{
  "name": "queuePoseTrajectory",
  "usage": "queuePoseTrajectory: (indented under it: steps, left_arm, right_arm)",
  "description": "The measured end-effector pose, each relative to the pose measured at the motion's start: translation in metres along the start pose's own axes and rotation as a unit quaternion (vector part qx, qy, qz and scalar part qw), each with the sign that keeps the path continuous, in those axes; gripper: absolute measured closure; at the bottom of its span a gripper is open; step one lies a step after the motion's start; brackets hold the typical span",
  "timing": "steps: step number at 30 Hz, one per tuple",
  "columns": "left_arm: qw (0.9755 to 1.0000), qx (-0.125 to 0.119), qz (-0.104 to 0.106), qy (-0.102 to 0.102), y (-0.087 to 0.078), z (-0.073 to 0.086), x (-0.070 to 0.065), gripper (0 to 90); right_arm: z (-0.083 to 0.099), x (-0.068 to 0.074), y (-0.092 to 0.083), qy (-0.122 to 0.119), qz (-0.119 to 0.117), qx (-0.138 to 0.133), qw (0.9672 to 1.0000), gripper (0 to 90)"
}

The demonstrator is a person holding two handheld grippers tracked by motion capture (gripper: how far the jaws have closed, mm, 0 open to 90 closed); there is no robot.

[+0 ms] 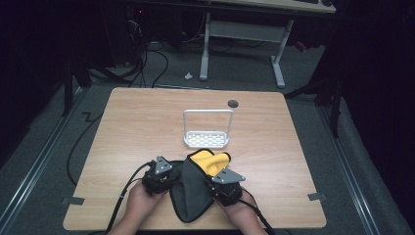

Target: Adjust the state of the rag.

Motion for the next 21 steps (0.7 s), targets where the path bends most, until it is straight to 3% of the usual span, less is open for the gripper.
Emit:
queuePoseTrajectory:
  steps: [6, 8, 9, 10, 13, 17, 21]
  left_arm:
    - [0.9999, 0.0, -0.016, 0.006, -0.011, 0.01, -0.009, 69.5]
    - [0.9999, 0.001, -0.011, -0.006, -0.015, 0.014, -0.011, 69.6]
    - [0.9999, 0.001, -0.011, -0.006, -0.015, 0.014, -0.011, 69.6]
    - [0.9999, 0.0, -0.01, -0.008, -0.021, 0.018, -0.015, 69.6]
    - [0.9999, -0.005, 0.003, -0.016, -0.03, 0.027, -0.021, 69.7]
    - [0.9993, -0.001, 0.028, -0.025, -0.044, 0.037, -0.035, 69.7]
    - [0.9983, -0.001, 0.043, -0.04, -0.051, 0.039, -0.035, 64.2]
  right_arm:
    - [0.029, -0.024, -0.042, 0.022, 0.042, -0.001, 0.9989, 84.5]
    - [0.049, -0.038, -0.063, 0.04, 0.066, 0.008, 0.9969, 84.3]
    - [0.049, -0.038, -0.063, 0.04, 0.066, 0.008, 0.9969, 84.3]
    - [0.068, -0.05, -0.079, 0.066, 0.084, 0.022, 0.994, 84.2]
    - [0.096, -0.066, -0.098, 0.089, 0.112, 0.044, 0.9887, 83.4]
    - [0.116, -0.077, -0.108, 0.105, 0.124, 0.064, 0.9846, 81.0]
    - [0.112, -0.077, -0.11, 0.113, 0.13, 0.057, 0.9834, 69.2]
Point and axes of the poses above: each handheld gripper's, and its own axes: y roughly forward along the jaws, z roughly out of its underside, x roughly to its left, the point moved 3 cm from there along y, roughly forward along the jaws, and after that the axes turned 4 degrees about y, right-handed, at the moved point
